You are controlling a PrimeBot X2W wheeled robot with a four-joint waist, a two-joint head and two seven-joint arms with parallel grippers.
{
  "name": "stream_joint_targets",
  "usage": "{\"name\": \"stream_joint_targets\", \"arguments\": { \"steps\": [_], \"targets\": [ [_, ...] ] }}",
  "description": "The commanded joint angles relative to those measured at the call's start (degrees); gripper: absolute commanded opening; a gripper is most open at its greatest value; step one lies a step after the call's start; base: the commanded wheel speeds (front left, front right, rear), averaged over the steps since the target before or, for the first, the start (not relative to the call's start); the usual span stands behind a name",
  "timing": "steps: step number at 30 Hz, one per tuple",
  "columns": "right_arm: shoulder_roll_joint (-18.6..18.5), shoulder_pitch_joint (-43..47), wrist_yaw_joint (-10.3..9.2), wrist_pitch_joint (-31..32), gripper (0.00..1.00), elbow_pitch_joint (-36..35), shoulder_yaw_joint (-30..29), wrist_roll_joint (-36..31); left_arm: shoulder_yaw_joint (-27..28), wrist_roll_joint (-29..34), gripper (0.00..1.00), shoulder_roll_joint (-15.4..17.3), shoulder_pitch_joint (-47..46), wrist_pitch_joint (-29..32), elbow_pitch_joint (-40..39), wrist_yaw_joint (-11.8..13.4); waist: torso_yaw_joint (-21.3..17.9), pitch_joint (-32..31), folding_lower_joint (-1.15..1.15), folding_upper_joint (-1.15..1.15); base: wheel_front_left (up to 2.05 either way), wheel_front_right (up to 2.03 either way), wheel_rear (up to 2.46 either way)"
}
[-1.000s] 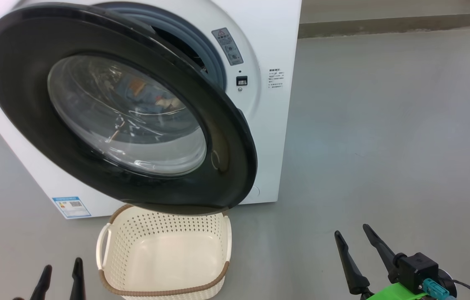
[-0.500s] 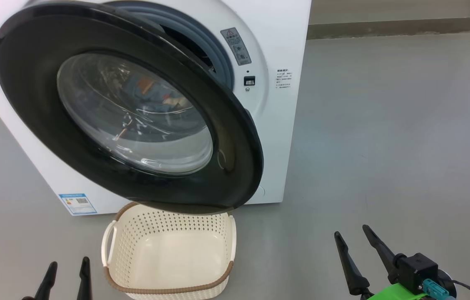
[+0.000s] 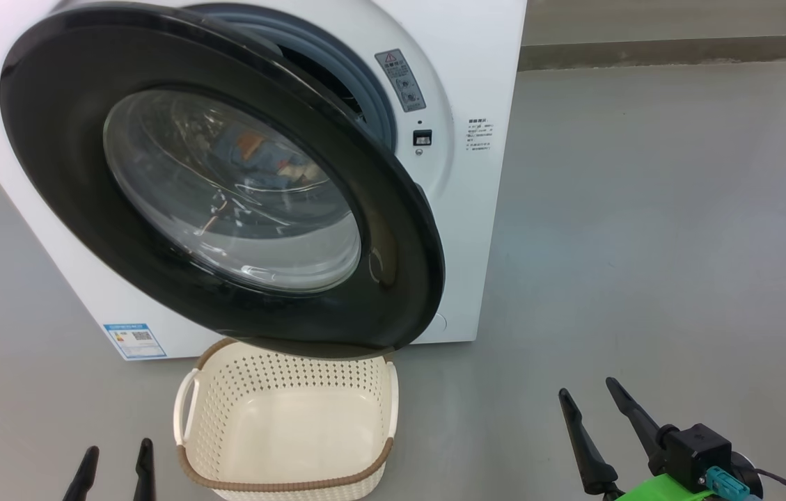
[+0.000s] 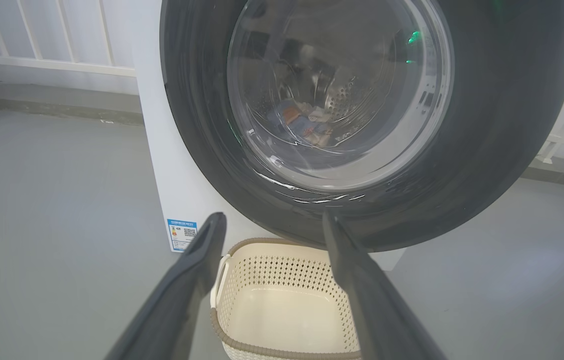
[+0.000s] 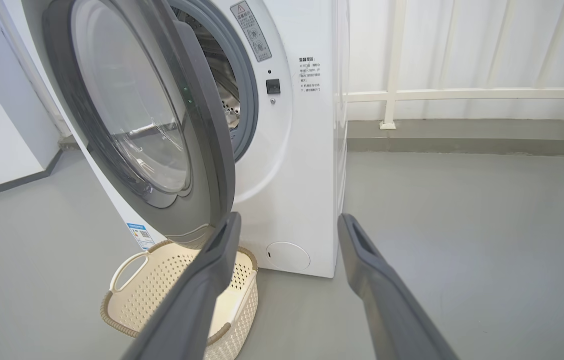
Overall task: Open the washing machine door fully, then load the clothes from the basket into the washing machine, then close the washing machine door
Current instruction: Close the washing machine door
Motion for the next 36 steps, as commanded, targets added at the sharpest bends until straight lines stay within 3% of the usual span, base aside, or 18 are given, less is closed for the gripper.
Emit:
{"name": "stream_joint_targets", "arguments": {
  "steps": [1, 7, 13, 15, 16, 22, 24, 36],
  "targets": [
    [0.1, -1.1, 0.35, -0.3, 1.00, -1.2, 1.3, 0.2, 1.8, 0.7, 1.00, 1.3, -1.3, -0.4, -1.4, -0.1, 0.0, 0.0, 0.00, 0.00, 0.00, 0.00, 0.00],
    [0.1, -1.2, 0.35, -0.3, 1.00, -1.2, 1.4, 0.3, 2.0, 0.6, 1.00, 1.2, -1.1, -0.4, -1.2, -0.1, -0.1, 0.0, 0.00, 0.00, 0.00, 0.00, 0.00],
    [0.1, -1.1, 0.35, -0.3, 0.89, -1.3, 1.2, 0.3, 2.2, 0.7, 1.00, 1.1, -1.1, -0.4, -1.2, -0.1, 0.0, 0.0, 0.00, 0.00, 0.00, 0.00, 0.00],
    [0.1, -1.1, 0.35, -0.3, 0.47, -1.2, 1.2, 0.3, 2.3, 0.8, 1.00, 1.1, -1.1, -0.4, -1.2, -0.1, 0.0, 0.0, 0.00, 0.00, 0.00, 0.00, 0.00],
    [0.1, -1.1, 0.35, -0.3, 0.43, -1.2, 1.2, 0.3, 2.3, 0.8, 1.00, 1.0, -1.1, -0.4, -1.2, -0.1, 0.1, 0.0, 0.00, 0.00, 0.00, 0.00, 0.00],
    [0.1, -1.2, 0.35, -0.3, 0.42, -1.3, 1.1, 0.3, 2.5, 0.8, 1.00, 0.9, -1.1, -0.4, -1.3, -0.1, 0.2, 0.2, 0.00, 0.00, 0.00, 0.00, 0.00],
    [0.1, -1.2, 0.35, -0.3, 0.00, -1.3, 1.2, 0.4, 2.6, 0.8, 1.00, 0.9, -1.1, -0.4, -1.3, -0.1, 0.3, 0.2, 0.00, 0.00, 0.00, 0.00, 0.00],
    [0.1, -1.3, 0.35, -0.3, 0.00, -1.1, 1.5, 0.6, 2.7, 0.9, 1.00, 0.9, -1.1, -0.4, -1.3, -0.1, 0.5, 0.5, 0.00, 0.00, 0.00, 0.00, 0.00]
  ]
}}
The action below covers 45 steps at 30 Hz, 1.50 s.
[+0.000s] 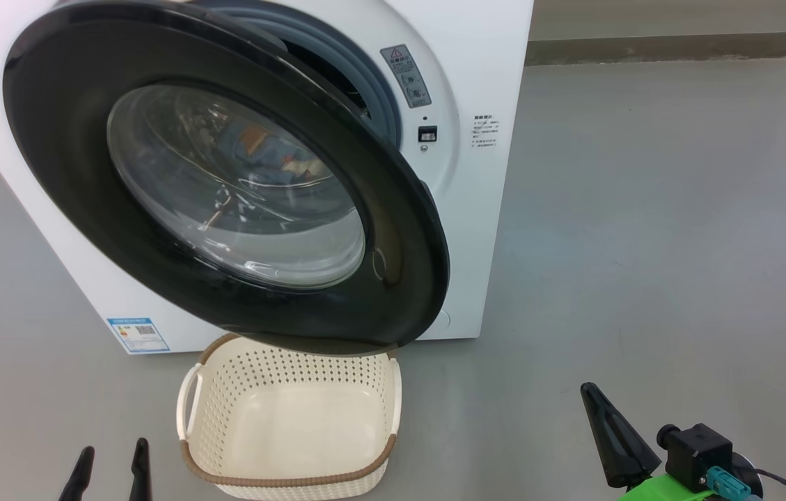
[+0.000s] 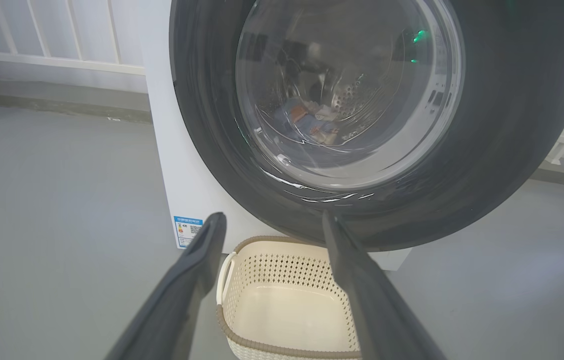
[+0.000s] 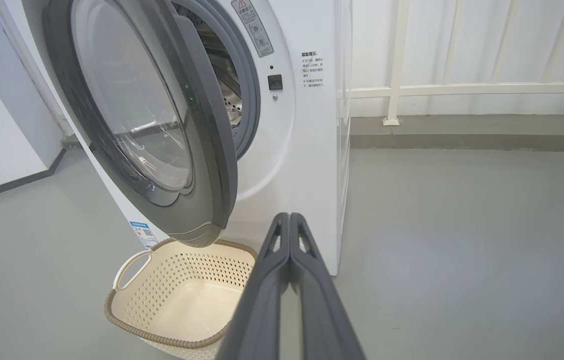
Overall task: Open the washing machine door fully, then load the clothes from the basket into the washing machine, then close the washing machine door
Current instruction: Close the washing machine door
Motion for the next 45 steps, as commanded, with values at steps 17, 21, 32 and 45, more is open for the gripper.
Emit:
{"name": "stream_joint_targets", "arguments": {
  "steps": [17, 21, 32, 45],
  "targets": [
    [-0.1, -8.1, 0.35, -0.3, 0.00, -6.2, 4.0, -0.4, 2.2, 1.0, 1.00, 0.8, -1.3, -0.4, -1.0, -0.1, 0.5, 0.6, 0.00, 0.00, 0.00, 0.00, 0.00],
    [-0.2, -12.1, 0.35, -0.3, 0.00, -9.0, 5.2, 0.1, 2.2, 1.1, 1.00, 0.5, -1.5, -0.4, -0.9, -0.1, 0.9, 0.7, 0.00, 0.00, 0.00, 0.00, 0.00],
    [-0.3, -21.8, 0.35, -0.3, 0.00, -13.2, 11.9, 2.1, 1.9, 1.0, 1.00, -0.2, -2.0, -0.4, -0.9, -0.1, 2.7, 0.9, 0.00, 0.00, 0.00, 0.00, 0.00],
    [-0.1, -28.7, 0.35, -0.3, 0.00, 1.8, 16.9, 3.7, -1.2, -0.4, 1.00, -0.5, -4.7, -0.4, -1.1, -0.1, 7.5, 5.3, 0.00, 0.00, 0.00, 0.00, 0.00]
  ]
}}
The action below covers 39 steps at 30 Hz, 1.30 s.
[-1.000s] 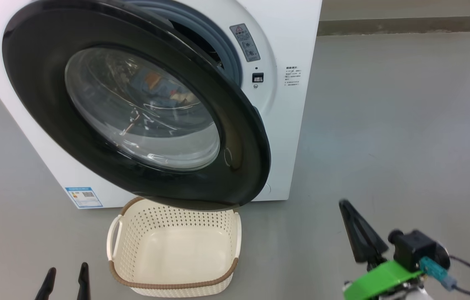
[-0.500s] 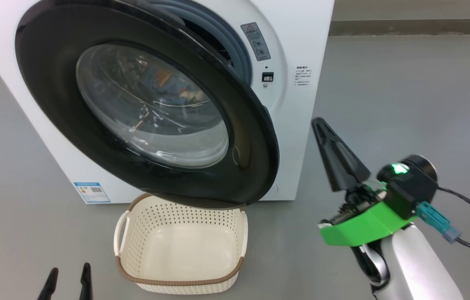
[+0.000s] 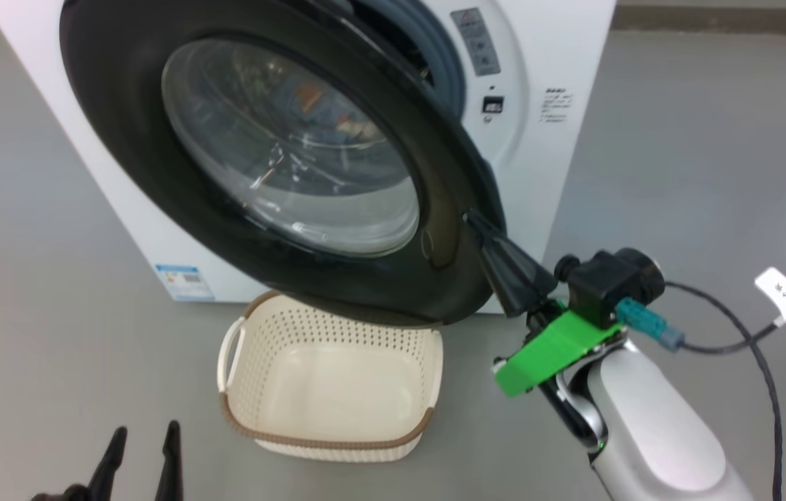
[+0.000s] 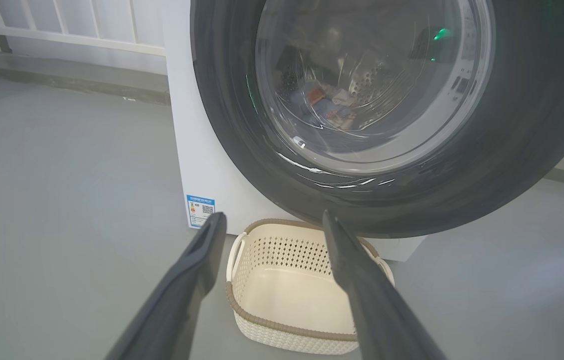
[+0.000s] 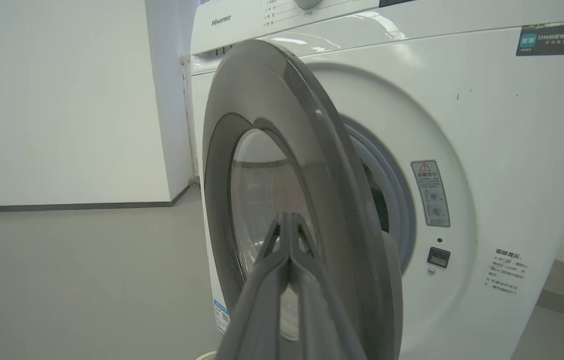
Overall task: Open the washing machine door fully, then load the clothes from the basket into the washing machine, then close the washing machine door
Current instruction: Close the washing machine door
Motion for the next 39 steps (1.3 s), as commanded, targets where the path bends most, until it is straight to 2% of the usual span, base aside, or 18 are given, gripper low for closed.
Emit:
{"name": "stream_joint_targets", "arguments": {
  "steps": [1, 11, 23, 39],
  "targets": [
    [0.8, -2.5, 0.35, -0.3, 0.00, -0.7, 0.4, 0.1, 1.6, -0.4, 1.00, 0.4, -3.0, -0.4, -1.3, -0.1, 2.0, 2.2, 0.00, 0.00, 0.00, 0.00, 0.00],
    [0.7, -7.1, 0.35, -0.3, 0.00, 4.6, -1.8, -2.1, -1.0, -2.6, 1.00, 0.9, -6.6, -0.4, -0.6, -0.1, 6.1, 7.7, 0.00, 0.00, 0.00, 0.00, 0.00],
    [-0.9, -9.2, 0.35, -0.3, 0.00, 4.9, -3.9, -3.1, -0.9, -3.2, 1.00, 1.6, -7.6, -0.4, -0.4, -0.1, 6.2, 8.7, 0.00, 0.00, 0.00, 0.00, 0.00],
    [-4.2, -17.4, 0.35, -0.3, 0.00, 7.0, -5.5, -5.7, -3.6, -5.9, 1.00, 3.1, -11.6, -0.4, -1.4, -0.1, 7.3, 15.2, 0.00, 0.00, 0.00, 0.00, 0.00]
  ]
}}
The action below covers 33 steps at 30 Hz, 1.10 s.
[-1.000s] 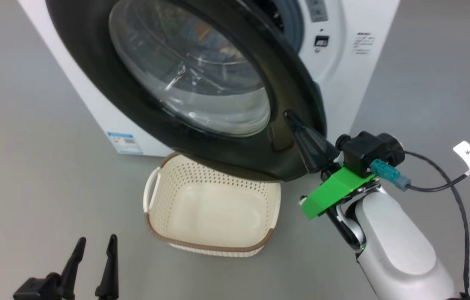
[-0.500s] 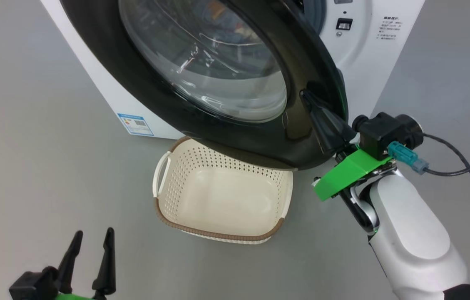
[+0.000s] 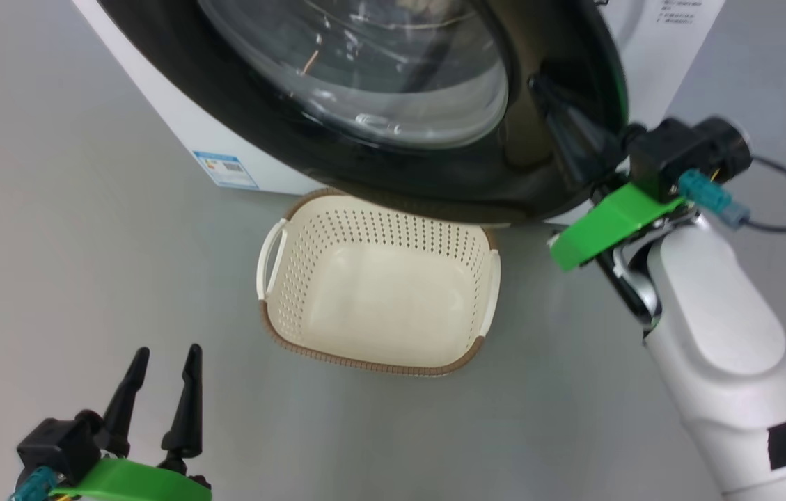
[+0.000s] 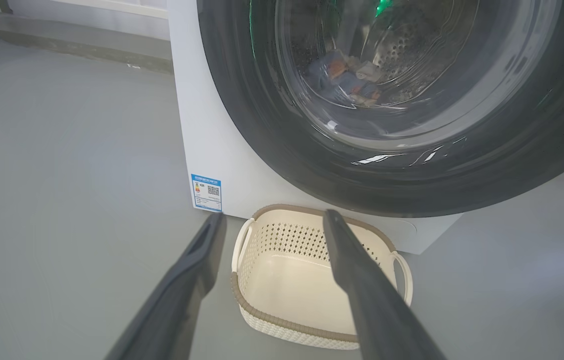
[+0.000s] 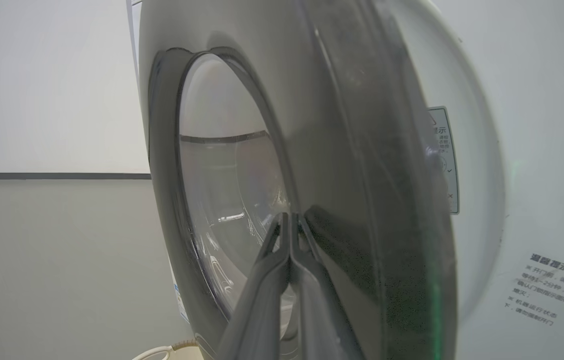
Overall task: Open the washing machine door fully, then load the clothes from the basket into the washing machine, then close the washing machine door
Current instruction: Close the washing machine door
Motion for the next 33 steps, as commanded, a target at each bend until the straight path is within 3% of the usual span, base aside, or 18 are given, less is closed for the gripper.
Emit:
{"name": "stream_joint_targets", "arguments": {
  "steps": [1, 18, 24, 33],
  "targets": [
    [0.4, -2.4, 0.07, -0.3, 0.00, -1.2, -0.2, -0.9, 1.9, -0.6, 1.00, 2.1, -1.8, -0.4, -1.3, -0.1, 0.6, 1.8, 0.00, 0.00, 0.00, 0.00, 0.00],
    [-4.0, -11.8, 0.07, -0.3, 0.00, 0.2, -5.0, -4.8, -0.6, -2.8, 1.00, 3.1, -3.6, -0.4, -2.3, -0.1, 3.9, 8.0, 0.00, 0.00, 0.00, 0.00, 0.00],
    [-6.1, -14.5, 0.07, -0.3, 0.00, 4.0, -8.5, -6.5, -1.9, -3.5, 1.00, 3.5, -4.4, -0.4, -2.1, -0.1, 5.7, 8.4, 0.00, 0.00, 0.00, 0.00, 0.00],
    [-5.3, -14.1, 0.07, -0.3, 0.00, 5.0, -11.8, -7.8, -2.4, -5.0, 1.00, 3.3, -4.2, -0.4, -2.1, -0.1, 5.6, 5.9, 0.00, 0.00, 0.00, 0.00, 0.00]
  ]
}}
